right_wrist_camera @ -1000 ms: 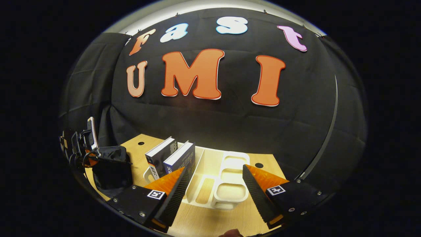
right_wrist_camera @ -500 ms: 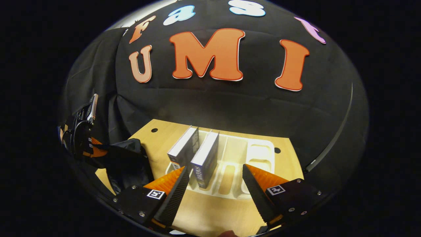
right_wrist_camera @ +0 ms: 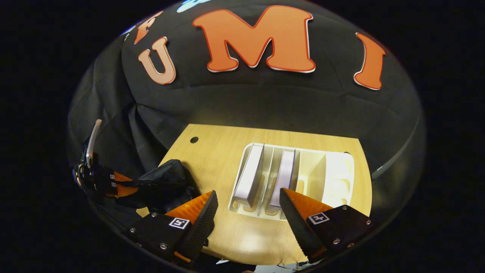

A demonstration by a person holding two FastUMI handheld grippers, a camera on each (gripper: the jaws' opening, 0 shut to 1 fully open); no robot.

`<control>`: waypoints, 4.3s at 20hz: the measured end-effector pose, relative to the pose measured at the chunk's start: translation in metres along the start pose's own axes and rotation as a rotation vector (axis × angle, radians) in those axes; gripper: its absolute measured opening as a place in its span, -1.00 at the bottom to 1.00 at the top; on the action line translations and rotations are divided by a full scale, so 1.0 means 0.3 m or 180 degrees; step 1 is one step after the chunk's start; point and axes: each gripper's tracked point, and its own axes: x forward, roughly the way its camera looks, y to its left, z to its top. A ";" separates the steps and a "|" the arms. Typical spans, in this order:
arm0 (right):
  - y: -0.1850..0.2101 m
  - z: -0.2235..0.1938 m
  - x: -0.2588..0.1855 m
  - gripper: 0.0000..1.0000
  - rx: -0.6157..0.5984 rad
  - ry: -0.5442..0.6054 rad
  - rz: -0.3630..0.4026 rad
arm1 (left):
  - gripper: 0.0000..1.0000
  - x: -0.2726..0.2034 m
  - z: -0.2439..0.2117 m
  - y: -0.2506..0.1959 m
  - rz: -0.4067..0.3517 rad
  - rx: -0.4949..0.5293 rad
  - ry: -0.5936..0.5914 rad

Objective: Open the schoolbag, grab two books from the bookshelf and put them into the schoolbag.

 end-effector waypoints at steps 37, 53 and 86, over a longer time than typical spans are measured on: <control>-0.018 -0.080 0.035 -0.26 0.0314 0.0867 -0.0205 | -0.87 0.086 -0.034 -0.032 -0.0137 -0.0047 0.0030; 0.178 -0.260 -0.286 -0.27 0.0855 0.0394 0.0558 | -0.87 0.085 0.043 -0.037 -0.0110 -0.0135 -0.0079; 0.889 -0.663 0.413 -0.10 0.2620 0.0888 0.1768 | -0.89 0.093 0.079 -0.164 -0.0431 -0.0712 -0.0518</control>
